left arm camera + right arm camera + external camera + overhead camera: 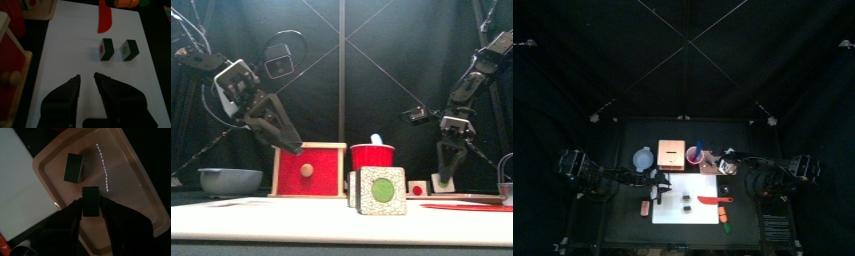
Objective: Place sushi on board then cut the sushi with the knife then place the pieces on the plate
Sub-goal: Place the 4 sushi pieces on the plate
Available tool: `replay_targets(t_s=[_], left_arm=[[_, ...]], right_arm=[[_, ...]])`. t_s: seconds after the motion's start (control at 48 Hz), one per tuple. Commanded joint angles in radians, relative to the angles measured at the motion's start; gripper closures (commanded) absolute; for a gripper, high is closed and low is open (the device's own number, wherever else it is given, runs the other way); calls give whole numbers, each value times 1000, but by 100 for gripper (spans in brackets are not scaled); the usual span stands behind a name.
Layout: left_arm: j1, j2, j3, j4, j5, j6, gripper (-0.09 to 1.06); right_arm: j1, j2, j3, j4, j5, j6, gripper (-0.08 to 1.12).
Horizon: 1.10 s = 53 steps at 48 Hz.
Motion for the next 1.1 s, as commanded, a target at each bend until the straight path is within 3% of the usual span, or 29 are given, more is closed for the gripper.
replay_targets(t_s=[0.021, 0.25, 0.458, 0.708, 1.104], left_arm=[[5, -17, -9, -8, -6, 0, 26], [5, -17, -12, -11, -6, 0, 26], [5, -17, -14, -9, -6, 0, 26], [6, -17, -12, -9, -6, 0, 26], [6, -17, -8, -9, -6, 2, 26]], right_arm=[[-3, -11, -12, -2, -8, -2, 22], [23, -67, -38, 17, 5, 0, 19], [219, -75, -124, 41, -6, -3, 19], [434, 48, -242, 72, -48, 0, 18], [561, 245, -397, 97, -71, -3, 18]])
